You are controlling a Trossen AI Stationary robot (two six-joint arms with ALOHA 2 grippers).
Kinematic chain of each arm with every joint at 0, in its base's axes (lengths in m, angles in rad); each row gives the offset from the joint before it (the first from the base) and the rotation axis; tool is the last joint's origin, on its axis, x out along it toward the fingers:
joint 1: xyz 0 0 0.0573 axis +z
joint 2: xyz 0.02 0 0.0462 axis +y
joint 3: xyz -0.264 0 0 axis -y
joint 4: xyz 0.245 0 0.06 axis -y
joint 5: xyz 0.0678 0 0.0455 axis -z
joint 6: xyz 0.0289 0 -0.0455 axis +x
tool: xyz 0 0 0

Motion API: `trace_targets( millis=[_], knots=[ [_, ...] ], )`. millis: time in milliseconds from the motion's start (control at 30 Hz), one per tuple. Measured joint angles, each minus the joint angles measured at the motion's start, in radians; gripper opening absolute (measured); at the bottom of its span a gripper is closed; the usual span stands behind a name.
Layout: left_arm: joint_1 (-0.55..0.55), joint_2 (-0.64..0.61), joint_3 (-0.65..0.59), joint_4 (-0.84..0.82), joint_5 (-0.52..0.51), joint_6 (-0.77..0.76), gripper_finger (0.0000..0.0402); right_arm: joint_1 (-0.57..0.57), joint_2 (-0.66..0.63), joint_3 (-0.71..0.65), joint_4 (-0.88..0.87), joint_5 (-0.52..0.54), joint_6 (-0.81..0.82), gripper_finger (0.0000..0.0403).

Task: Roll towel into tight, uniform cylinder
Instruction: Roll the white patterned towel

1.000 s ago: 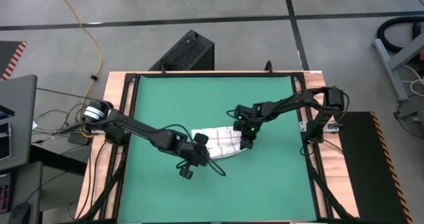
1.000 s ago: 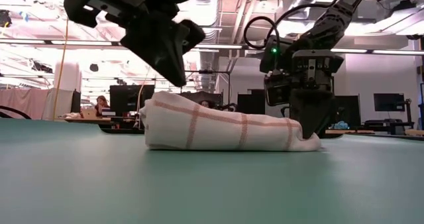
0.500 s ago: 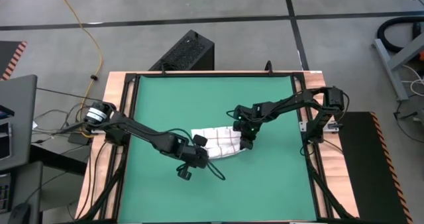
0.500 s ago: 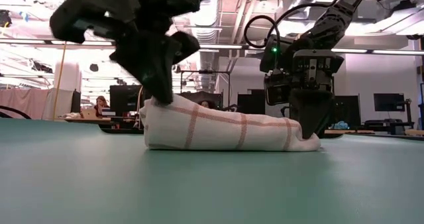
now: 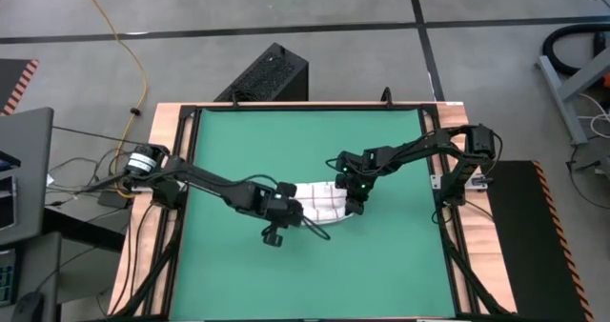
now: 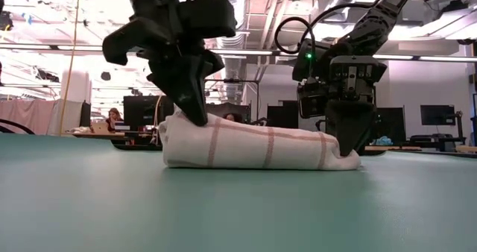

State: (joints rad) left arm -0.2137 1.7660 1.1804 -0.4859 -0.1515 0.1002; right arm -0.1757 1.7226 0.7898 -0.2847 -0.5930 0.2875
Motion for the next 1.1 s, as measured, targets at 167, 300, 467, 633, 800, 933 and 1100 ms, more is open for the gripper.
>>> trace_targets(
  millis=[167, 300, 467, 633, 800, 933, 1100],
  knots=[
    [0.024, 0.0, -0.069, 0.041, 0.018, -0.051, 0.0, 0.0, 0.0, 0.0, 0.0, -0.001, 0.0, 0.0037],
    [0.036, 0.0, -0.139, 0.068, 0.039, -0.098, 0.0, 0.0, 0.0, 0.002, 0.009, -0.006, 0.0, 0.0037],
    [0.037, -0.002, -0.194, 0.116, 0.038, -0.118, 0.0, 0.0, 0.0, 0.002, 0.007, -0.006, 0.0, 0.0037],
    [0.042, -0.02, -0.192, 0.11, 0.056, -0.146, 0.0, 0.0, 0.0, 0.002, 0.004, -0.007, 0.001, 0.0037],
    [0.037, -0.118, -0.167, 0.144, -0.014, -0.111, 0.0, 0.0, 0.0, 0.001, 0.003, -0.008, 0.001, 0.0037],
    [0.054, -0.183, -0.188, 0.152, -0.151, -0.053, 0.0, 0.001, 0.0, 0.001, 0.003, -0.008, 0.0, 0.0037],
    [0.103, -0.194, -0.299, 0.284, -0.083, -0.053, 0.0, 0.005, 0.0, 0.001, 0.003, -0.008, 0.001, 0.0037]
  ],
)
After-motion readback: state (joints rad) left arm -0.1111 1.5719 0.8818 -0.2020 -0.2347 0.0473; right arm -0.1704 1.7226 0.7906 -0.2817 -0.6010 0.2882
